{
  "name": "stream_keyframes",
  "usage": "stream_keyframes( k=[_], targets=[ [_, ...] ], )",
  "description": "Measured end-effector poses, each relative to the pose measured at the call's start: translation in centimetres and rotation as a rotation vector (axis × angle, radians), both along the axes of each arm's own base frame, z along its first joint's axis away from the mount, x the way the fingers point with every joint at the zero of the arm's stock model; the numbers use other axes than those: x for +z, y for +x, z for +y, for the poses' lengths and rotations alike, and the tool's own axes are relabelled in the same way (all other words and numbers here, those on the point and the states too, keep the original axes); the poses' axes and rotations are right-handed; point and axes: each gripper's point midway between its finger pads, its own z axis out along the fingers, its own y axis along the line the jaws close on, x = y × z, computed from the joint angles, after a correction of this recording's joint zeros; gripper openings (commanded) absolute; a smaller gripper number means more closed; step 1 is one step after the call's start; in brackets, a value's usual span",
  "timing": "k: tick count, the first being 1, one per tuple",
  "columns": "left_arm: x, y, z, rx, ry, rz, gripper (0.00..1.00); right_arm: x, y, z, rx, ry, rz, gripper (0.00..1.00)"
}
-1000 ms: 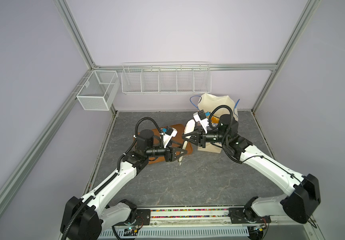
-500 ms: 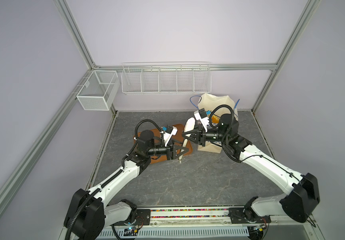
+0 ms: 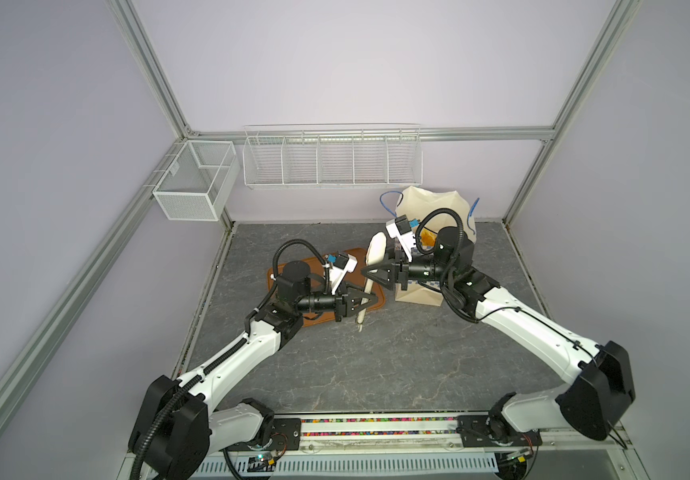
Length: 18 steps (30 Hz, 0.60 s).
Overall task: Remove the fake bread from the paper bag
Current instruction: 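Move the right gripper up over the paper bag opening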
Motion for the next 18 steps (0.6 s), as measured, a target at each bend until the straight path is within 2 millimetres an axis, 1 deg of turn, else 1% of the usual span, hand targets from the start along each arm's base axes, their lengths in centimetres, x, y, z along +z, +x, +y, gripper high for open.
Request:
stream_keyframes(
  k=[4, 6, 8, 9, 12, 13, 14, 17, 18],
  targets=[
    [-0.8, 0.9, 0.9, 0.09, 0.057, -0.019, 0.0, 0.8, 0.8, -0.5, -0.071, -0.063, 0.001, 0.92],
    [-1.0, 1.6, 1.7, 0.146, 0.085, -0.035, 0.0, 1.1, 1.5, -1.7, -0.158, -0.123, 0.006, 0.95],
    [-1.7, 2.5, 2.5, 0.206, 0.128, -0.042, 0.0, 1.5, 2.7, -4.1, -0.292, -0.202, 0.016, 0.97],
    [-2.2, 2.9, 2.8, 0.231, 0.155, -0.04, 0.0, 1.6, 3.5, -5.7, -0.375, -0.245, 0.026, 0.97],
    [-3.7, 4.0, 3.5, 0.297, 0.245, -0.028, 0.0, 2.4, 6.3, -12.2, -0.662, -0.38, 0.061, 0.98],
    [-4.1, 4.4, 3.7, 0.316, 0.271, -0.026, 0.0, 2.8, 7.0, -15.0, -0.767, -0.433, 0.075, 0.99],
    [-4.4, 4.8, 3.9, 0.335, 0.296, -0.024, 0.0, 3.0, 7.5, -17.8, -0.863, -0.485, 0.092, 1.0],
    [-5.3, 5.4, 4.4, 0.364, 0.35, -0.018, 0.0, 3.1, 7.7, -24.3, -1.059, -0.623, 0.145, 0.99],
    [-5.4, 5.5, 4.4, 0.366, 0.361, -0.016, 0.0, 3.0, 7.6, -25.7, -1.093, -0.654, 0.163, 0.99]
  ],
)
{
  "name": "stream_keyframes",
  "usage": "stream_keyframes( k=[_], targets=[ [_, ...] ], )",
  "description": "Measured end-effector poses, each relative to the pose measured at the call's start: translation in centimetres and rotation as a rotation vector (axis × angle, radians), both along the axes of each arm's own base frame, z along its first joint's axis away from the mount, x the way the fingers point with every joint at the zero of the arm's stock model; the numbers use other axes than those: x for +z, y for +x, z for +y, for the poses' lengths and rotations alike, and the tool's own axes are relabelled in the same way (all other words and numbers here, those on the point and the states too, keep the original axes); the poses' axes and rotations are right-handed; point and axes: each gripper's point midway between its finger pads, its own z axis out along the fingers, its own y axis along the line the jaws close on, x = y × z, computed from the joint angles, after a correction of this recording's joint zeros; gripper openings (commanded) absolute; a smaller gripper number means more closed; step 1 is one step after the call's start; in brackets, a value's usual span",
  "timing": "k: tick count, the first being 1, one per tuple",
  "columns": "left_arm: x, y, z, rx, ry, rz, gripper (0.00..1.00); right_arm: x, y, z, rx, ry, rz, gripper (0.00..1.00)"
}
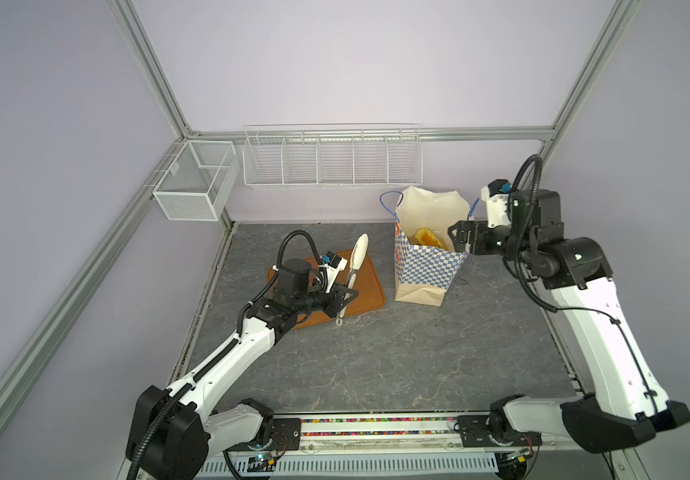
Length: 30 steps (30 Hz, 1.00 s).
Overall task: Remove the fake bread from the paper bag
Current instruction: 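Move the right gripper up over the paper bag opening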
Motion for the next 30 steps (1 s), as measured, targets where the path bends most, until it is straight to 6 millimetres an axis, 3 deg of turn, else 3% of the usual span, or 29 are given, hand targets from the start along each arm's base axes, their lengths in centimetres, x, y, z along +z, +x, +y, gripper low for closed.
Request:
stream_keyframes(
  k=[2, 6, 12, 17, 26, 30],
  targets=[
    [-0.3, 0.0, 0.2, 0.006, 0.017, 0.002, 0.0, -1.1, -0.2, -2.7, -0.072, -0.039, 0.069, 1.0],
    [-0.9, 0.0, 0.6, 0.021, 0.044, 0.013, 0.0, -4.3, -0.4, -5.2, -0.137, -0.062, 0.209, 0.99],
    [-0.2, -0.1, 1.2, 0.043, 0.054, -0.016, 0.0, -8.0, 1.0, -4.8, -0.113, -0.032, 0.34, 1.0],
    [0.1, -0.1, 1.3, 0.047, 0.052, -0.024, 0.0, -10.6, 3.7, -4.1, -0.095, -0.01, 0.421, 0.99],
    [0.0, 0.0, 1.4, 0.054, 0.056, -0.024, 0.0, -10.9, 8.0, -4.7, -0.112, 0.008, 0.407, 0.94],
    [0.0, 0.0, 1.4, 0.055, 0.055, -0.022, 0.0, -10.7, 9.4, -5.2, -0.124, -0.008, 0.391, 0.81]
  ],
)
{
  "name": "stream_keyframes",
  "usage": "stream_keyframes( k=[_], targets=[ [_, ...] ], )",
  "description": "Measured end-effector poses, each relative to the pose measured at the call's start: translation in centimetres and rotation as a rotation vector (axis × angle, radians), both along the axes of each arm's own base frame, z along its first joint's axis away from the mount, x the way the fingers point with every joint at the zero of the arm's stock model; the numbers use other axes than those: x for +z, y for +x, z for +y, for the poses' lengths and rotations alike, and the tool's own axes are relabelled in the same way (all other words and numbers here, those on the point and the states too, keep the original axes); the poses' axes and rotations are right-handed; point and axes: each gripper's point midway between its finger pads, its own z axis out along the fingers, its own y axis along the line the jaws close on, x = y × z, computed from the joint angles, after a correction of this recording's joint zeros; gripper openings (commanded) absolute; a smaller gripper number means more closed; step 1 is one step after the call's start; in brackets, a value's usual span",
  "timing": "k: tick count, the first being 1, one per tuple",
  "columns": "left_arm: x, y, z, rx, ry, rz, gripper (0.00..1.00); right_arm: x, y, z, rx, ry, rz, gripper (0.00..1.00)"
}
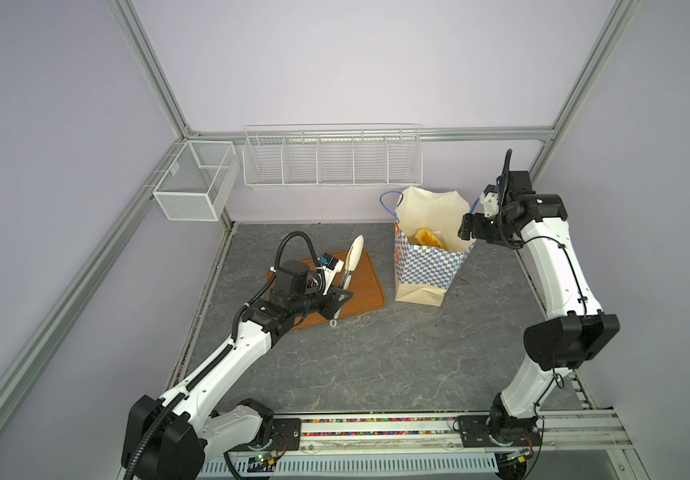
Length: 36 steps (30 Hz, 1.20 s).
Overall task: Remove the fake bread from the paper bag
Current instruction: 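Move the right gripper up over the paper bag opening, then grasp the bag's top edge with the right gripper and tip it over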
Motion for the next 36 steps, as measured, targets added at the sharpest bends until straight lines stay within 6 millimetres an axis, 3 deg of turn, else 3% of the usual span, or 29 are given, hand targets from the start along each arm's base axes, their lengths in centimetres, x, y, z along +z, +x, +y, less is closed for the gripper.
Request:
stream_keyframes(
  k=[3, 8, 13, 20, 28, 33, 36],
  targets=[
    [0.0, 0.0, 0.0, 0.001, 0.0, 0.001, 0.0, -0.5, 1.3, -0.5, -0.004, -0.029, 0.005, 0.68],
    [-0.1, 0.2, 0.2, 0.015, 0.007, -0.003, 0.0, -2.5, 3.1, -0.7, 0.005, -0.059, 0.054, 0.58],
    [-0.3, 0.3, 0.2, 0.017, 0.012, 0.002, 0.0, -3.9, 3.1, -0.8, 0.009, -0.073, 0.103, 0.37],
    [-0.7, 0.4, 0.4, 0.029, 0.027, 0.012, 0.0, -3.1, 2.8, -1.6, 0.019, -0.13, 0.099, 0.07],
    [-1.1, 0.4, 0.8, 0.05, 0.049, 0.023, 0.0, 0.5, 2.8, -3.7, 0.037, -0.283, 0.019, 0.07],
    [-1.2, 0.2, 1.4, 0.074, 0.068, 0.025, 0.0, 1.0, 2.8, -4.7, 0.063, -0.383, 0.01, 0.07],
    [-1.6, 0.2, 1.9, 0.095, 0.092, 0.043, 0.0, 1.4, 2.6, -4.2, 0.094, -0.444, -0.004, 0.07]
  ],
)
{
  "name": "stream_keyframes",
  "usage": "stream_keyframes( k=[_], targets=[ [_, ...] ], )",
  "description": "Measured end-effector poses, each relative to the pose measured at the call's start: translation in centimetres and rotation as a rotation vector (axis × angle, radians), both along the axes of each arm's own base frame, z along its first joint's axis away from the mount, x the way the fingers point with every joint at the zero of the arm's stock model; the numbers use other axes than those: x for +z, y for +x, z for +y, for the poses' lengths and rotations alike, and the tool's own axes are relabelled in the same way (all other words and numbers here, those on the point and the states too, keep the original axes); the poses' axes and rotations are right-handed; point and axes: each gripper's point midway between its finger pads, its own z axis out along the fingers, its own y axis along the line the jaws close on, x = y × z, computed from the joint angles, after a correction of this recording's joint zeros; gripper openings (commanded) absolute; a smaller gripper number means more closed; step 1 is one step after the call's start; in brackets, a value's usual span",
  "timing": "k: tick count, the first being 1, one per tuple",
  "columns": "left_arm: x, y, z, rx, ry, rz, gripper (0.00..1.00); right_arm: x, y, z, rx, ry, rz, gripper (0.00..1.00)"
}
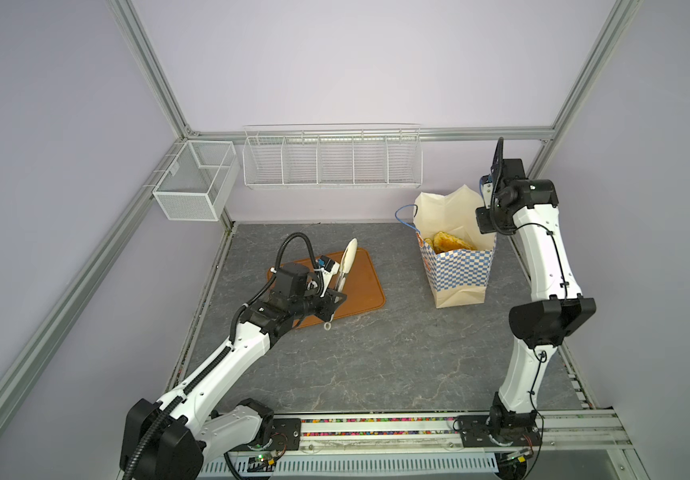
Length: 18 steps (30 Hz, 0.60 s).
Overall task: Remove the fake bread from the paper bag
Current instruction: 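Grasp the bag's top edge with the right gripper and tip it over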
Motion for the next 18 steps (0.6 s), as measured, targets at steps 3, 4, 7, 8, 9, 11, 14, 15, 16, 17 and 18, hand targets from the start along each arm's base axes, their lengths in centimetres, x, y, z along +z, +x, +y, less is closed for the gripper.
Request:
stream_keyframes(
  k=[3, 4, 7, 8, 9, 11, 14, 15, 16, 17, 18],
  targets=[
    [-0.5, 0.1, 0.6, 0.034, 0.027, 0.02, 0.0, 0.6, -0.7, 1.9, 0.072, -0.087, -0.017, 0.07],
    [-0.6, 0.0, 0.8, 0.044, 0.034, 0.027, 0.0, 0.8, -0.9, 2.6, 0.096, -0.113, -0.024, 0.07],
    [-1.0, -0.1, 1.5, 0.082, 0.056, 0.049, 0.0, 2.0, -0.9, 4.6, 0.164, -0.181, -0.064, 0.07],
    [-1.0, -0.1, 1.7, 0.092, 0.06, 0.052, 0.0, 2.5, -0.7, 4.7, 0.171, -0.201, -0.083, 0.07],
    [-1.0, -0.2, 1.9, 0.1, 0.063, 0.055, 0.0, 2.8, -0.5, 4.5, 0.171, -0.22, -0.096, 0.07],
    [-1.0, -0.3, 2.2, 0.117, 0.068, 0.059, 0.0, 3.5, 0.1, 3.8, 0.16, -0.263, -0.124, 0.07],
    [-0.8, -0.4, 2.7, 0.141, 0.071, 0.061, 0.0, 4.6, 0.8, 2.9, 0.147, -0.323, -0.16, 0.07],
    [-0.8, -0.4, 2.9, 0.15, 0.073, 0.06, 0.0, 4.9, 1.0, 2.7, 0.146, -0.342, -0.169, 0.07],
    [-0.8, -0.4, 3.0, 0.155, 0.075, 0.059, 0.0, 5.2, 1.1, 2.6, 0.146, -0.358, -0.175, 0.07],
    [-0.7, -0.4, 3.1, 0.164, 0.075, 0.06, 0.0, 5.5, 1.2, 2.4, 0.147, -0.372, -0.181, 0.07],
    [-0.7, -0.4, 3.2, 0.17, 0.077, 0.059, 0.0, 5.9, 1.3, 2.3, 0.147, -0.383, -0.188, 0.07]
  ],
)
